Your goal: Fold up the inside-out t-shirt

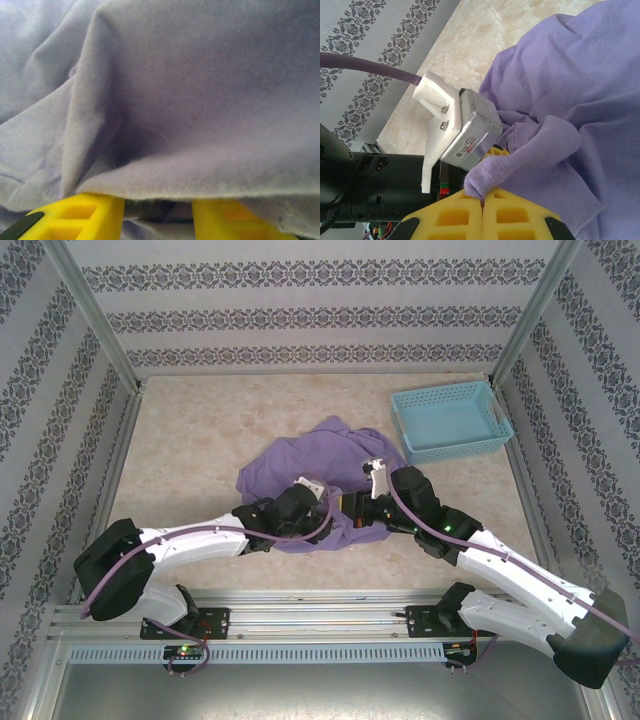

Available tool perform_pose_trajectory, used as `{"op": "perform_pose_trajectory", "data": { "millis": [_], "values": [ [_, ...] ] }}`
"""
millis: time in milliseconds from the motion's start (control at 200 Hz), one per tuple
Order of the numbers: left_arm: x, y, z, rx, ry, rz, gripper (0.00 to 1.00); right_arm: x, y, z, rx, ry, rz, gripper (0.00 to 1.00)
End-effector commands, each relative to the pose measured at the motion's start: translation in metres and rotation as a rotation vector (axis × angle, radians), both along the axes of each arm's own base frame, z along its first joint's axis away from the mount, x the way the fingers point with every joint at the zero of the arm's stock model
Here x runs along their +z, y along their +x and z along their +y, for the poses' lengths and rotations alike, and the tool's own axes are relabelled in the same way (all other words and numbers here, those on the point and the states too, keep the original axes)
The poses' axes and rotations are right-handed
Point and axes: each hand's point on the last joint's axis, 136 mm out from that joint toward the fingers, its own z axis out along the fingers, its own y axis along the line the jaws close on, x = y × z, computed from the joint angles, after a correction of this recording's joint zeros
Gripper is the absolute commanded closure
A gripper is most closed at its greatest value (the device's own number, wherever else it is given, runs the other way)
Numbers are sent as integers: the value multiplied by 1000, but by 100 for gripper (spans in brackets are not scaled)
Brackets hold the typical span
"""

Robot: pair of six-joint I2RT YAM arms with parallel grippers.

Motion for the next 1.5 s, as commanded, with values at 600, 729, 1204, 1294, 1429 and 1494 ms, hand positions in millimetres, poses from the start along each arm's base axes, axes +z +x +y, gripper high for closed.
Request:
{"op": "perform_pose_trajectory", "data": {
  "millis": [600, 729, 1204, 1294, 1429, 1494],
  "values": [
    [28, -9, 1, -27, -71, -36, 71, -14, 10, -15, -46, -94, -31, 100],
    [6, 1, 2, 28, 2, -1, 60, -49, 21, -56, -234, -272, 20, 65],
    [0, 15, 26, 158, -37, 1, 54, -99, -9, -55, -316, -484, 160, 37],
    [-2, 15, 25, 152, -29, 7, 51, -116, -2, -51, -349, -525, 203, 37],
    [-12, 15, 28, 163, 7, 30, 48, -132, 10, -45, -363, -609, 239, 39],
    [-17, 16, 30, 171, 21, 38, 47, -141, 16, -45, -372, -651, 249, 41]
  ]
}}
